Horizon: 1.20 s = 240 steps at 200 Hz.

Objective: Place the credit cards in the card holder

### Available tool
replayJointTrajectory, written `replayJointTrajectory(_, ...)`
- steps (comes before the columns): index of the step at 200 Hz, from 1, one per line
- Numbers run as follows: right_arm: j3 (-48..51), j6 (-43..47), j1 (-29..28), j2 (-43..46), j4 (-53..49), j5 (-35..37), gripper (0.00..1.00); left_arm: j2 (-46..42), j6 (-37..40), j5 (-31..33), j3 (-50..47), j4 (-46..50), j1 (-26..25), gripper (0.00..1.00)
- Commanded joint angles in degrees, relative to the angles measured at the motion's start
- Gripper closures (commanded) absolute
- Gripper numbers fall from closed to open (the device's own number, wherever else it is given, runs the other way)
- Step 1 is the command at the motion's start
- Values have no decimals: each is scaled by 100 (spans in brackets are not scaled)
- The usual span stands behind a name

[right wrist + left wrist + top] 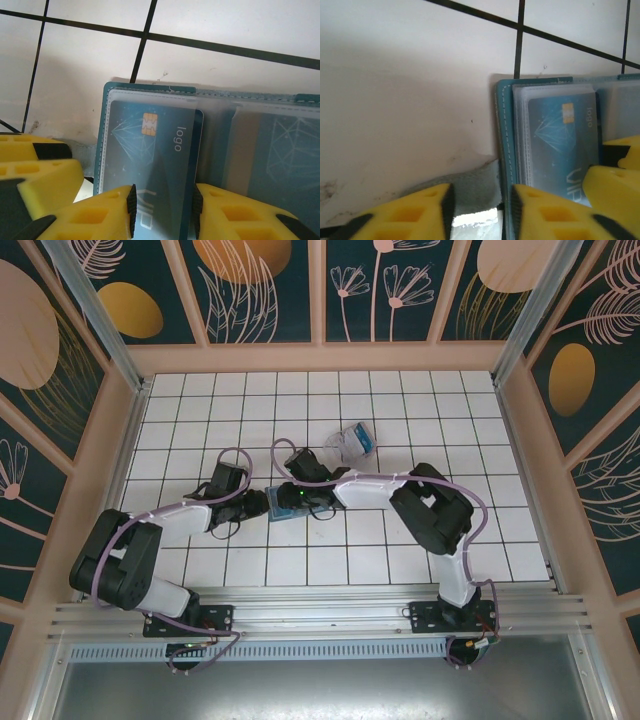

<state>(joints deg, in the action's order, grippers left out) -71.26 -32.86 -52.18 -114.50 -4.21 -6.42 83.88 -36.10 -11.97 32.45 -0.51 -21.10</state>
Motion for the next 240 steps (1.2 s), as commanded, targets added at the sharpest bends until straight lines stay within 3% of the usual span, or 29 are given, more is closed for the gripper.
replayJointTrajectory(1, 223, 148, 30, 626, -236, 163, 62, -183, 56, -45, 236, 748, -25, 56)
replayJointTrajectory(52, 1150, 102, 226, 1549, -331, 324, 62, -375, 396, 209, 1482, 1601, 35, 55)
replayJointTrajectory(103, 1937, -243, 23, 1840, 174, -216, 70, 1002, 995, 246, 2765, 1714, 114, 62)
replayJointTrajectory(119, 1987, -290, -72, 1695, 261, -190, 70, 1393, 1138, 195, 2964, 1818, 115, 70)
replayJointTrajectory(150, 2003, -334, -15, 1481, 357, 13, 72, 1615, 1062, 113, 2478, 1587, 115, 84)
replayJointTrajectory(240, 1110, 191, 758, 550, 408, -244, 74, 47, -39, -521, 252, 651, -53, 88)
